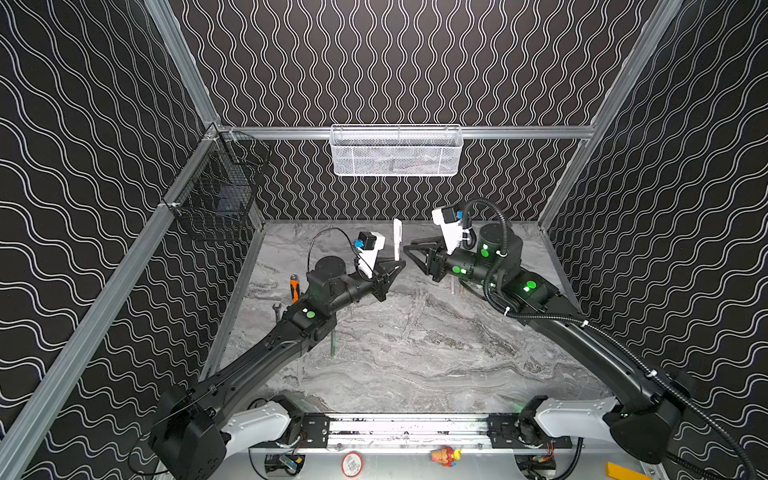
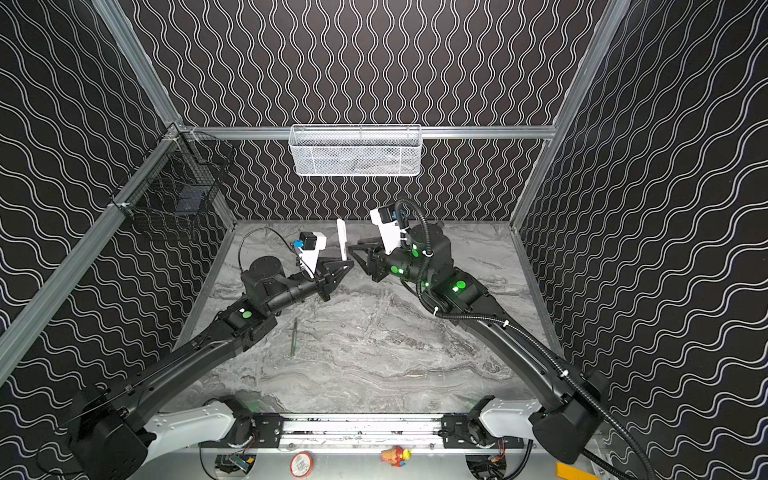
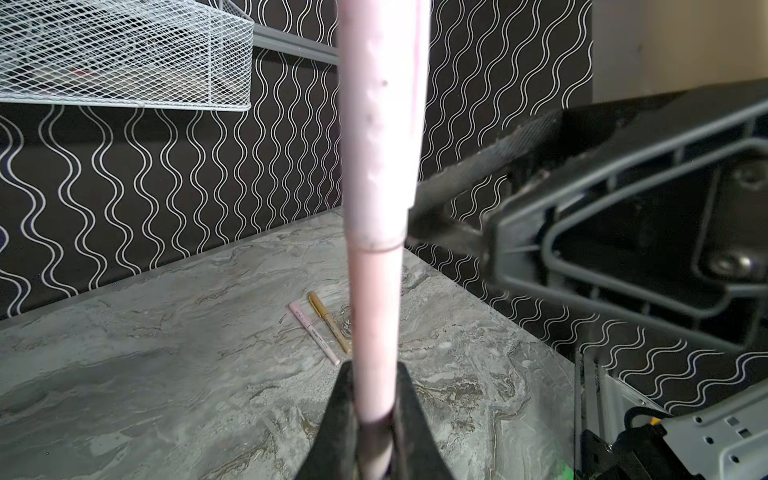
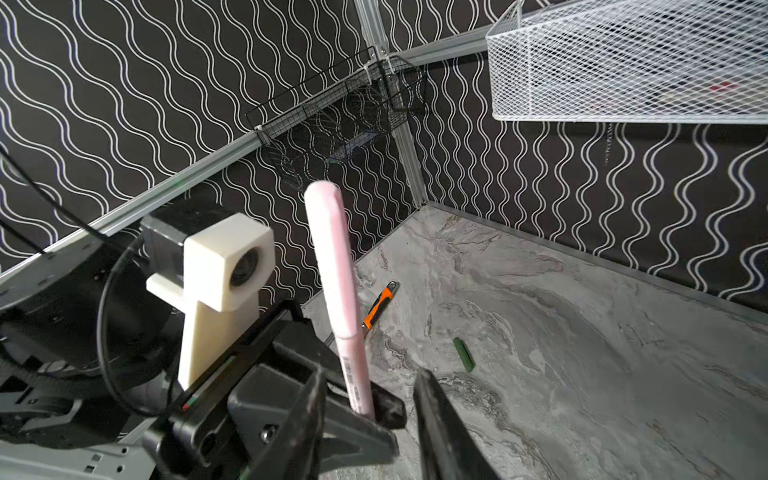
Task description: Insert the pens into the pen caps
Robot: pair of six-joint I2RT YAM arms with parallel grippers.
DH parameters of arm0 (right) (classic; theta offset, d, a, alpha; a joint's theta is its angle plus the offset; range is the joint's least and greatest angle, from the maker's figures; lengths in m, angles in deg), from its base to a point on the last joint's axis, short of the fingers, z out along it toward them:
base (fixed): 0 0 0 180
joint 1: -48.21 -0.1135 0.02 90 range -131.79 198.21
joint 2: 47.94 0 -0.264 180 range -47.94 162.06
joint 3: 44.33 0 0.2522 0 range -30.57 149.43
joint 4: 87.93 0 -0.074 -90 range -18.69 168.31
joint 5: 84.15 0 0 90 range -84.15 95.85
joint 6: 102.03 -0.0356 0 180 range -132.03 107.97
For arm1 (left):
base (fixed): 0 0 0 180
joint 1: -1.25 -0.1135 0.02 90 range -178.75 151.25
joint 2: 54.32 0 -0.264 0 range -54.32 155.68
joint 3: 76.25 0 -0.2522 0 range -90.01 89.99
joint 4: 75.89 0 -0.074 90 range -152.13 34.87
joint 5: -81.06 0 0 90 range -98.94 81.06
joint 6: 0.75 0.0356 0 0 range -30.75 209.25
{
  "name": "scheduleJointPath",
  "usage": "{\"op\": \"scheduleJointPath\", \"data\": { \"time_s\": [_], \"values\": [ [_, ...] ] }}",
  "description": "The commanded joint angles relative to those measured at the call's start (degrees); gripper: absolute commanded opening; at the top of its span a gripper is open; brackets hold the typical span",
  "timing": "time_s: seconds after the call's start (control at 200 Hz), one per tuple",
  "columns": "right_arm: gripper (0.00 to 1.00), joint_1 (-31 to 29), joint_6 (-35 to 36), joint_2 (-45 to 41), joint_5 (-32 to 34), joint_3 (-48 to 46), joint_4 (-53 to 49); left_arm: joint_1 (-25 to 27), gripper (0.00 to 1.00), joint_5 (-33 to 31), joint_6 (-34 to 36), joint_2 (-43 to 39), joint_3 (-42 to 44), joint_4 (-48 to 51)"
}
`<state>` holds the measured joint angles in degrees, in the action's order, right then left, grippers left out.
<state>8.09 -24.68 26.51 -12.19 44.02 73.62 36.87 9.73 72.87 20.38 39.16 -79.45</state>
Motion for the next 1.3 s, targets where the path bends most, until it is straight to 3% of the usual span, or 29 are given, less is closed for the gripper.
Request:
{"op": "scheduleJointPath", "data": {
  "time_s": [0.0, 0.315, 0.455, 0.586, 1.026, 1.191, 1.296],
  "values": [
    [0.34, -0.21, -0.75, 1.25, -4.20, 1.04, 2.59, -0.11, 0.00, 1.01, -0.61, 0.22, 0.00, -2.01],
    [0.29, -0.37, -0.92, 4.21, -5.80, 1.49, 2.12, -0.16, 0.00, 1.78, -0.85, 0.58, -0.24, -2.03],
    [0.18, -0.45, -1.78, 3.67, -5.77, 0.36, 4.25, -0.09, 0.00, 1.58, -0.84, 0.66, -0.15, -2.10],
    [0.13, -0.82, -1.82, 3.07, -5.89, -0.08, 4.93, -0.11, 0.00, 2.15, -1.19, 1.22, -0.32, -2.17],
    [0.08, -1.34, -1.77, 1.36, -2.82, -2.67, 7.58, -0.10, 0.01, 1.80, -2.16, 1.54, -0.12, -2.71],
    [0.08, -1.36, -1.42, 1.04, -1.09, -3.11, 7.43, -0.16, 0.09, 1.49, -2.29, 1.38, -0.02, -2.47],
    [0.08, -1.37, -1.66, 0.87, -1.04, -3.56, 8.06, -0.14, 0.23, 1.34, -2.25, 1.24, 0.13, -2.69]
  ]
}}
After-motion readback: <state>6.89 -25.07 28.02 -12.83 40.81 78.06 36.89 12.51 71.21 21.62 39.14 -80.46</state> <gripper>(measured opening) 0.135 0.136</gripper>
